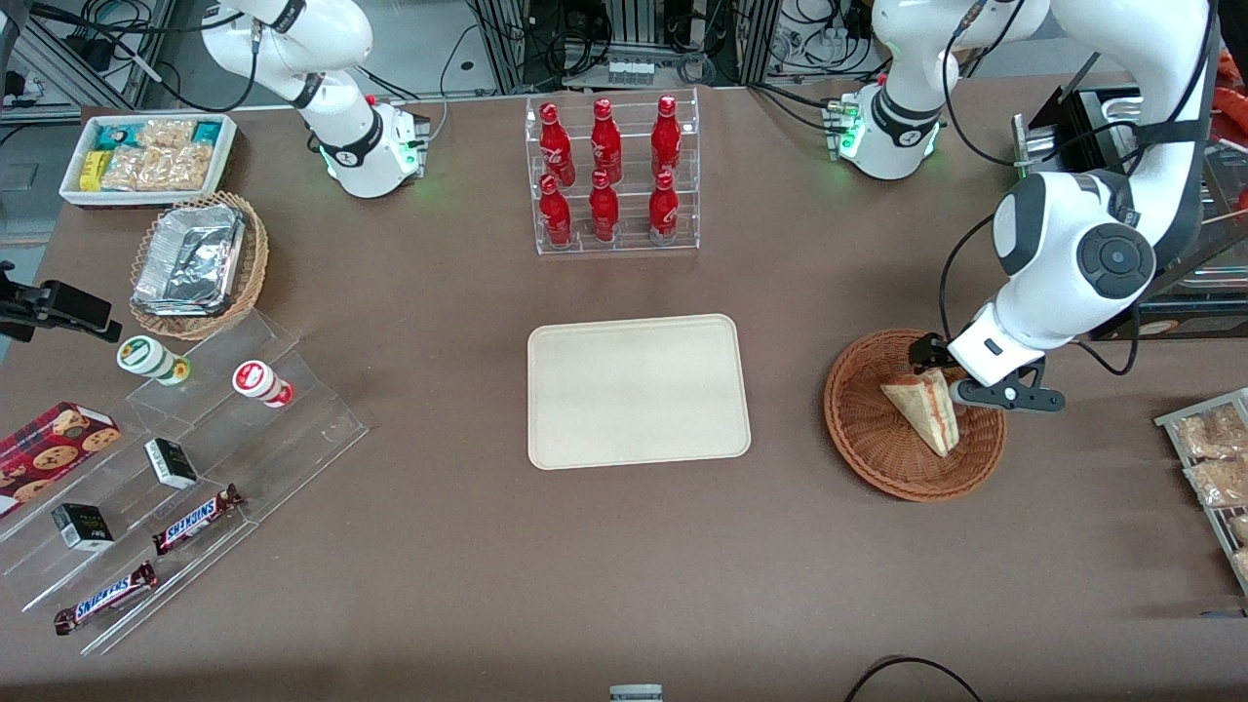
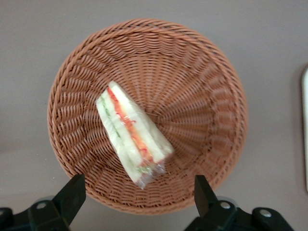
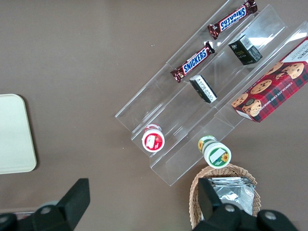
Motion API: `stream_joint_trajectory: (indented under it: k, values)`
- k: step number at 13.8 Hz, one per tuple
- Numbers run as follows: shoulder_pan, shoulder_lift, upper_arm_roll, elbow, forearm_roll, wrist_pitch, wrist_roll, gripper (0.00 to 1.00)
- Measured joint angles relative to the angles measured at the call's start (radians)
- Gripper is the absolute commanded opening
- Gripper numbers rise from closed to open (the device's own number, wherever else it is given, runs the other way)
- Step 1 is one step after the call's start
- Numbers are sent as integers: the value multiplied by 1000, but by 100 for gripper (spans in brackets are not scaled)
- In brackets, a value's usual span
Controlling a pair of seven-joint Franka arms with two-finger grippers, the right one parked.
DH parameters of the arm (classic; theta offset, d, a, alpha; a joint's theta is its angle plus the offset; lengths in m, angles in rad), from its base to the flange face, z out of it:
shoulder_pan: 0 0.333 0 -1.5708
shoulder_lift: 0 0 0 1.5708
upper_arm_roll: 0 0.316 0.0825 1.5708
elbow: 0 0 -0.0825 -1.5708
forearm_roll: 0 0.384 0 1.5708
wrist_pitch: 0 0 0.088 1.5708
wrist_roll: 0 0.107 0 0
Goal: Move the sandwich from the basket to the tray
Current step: 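Move the left gripper over the wrapped sandwich in the wicker basket and lower, then close the left gripper on the wrapped sandwich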
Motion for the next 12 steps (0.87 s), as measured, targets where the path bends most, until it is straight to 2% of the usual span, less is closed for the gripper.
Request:
stream_joint_trajectory:
  k: [2,8,12]
  values:
    - [6,13,12,-32,-1,61,-88,100]
    - [-2,81,-1,-39,0,152,-668,100]
    - [-12,111,-2,-39,0,161,-767,100]
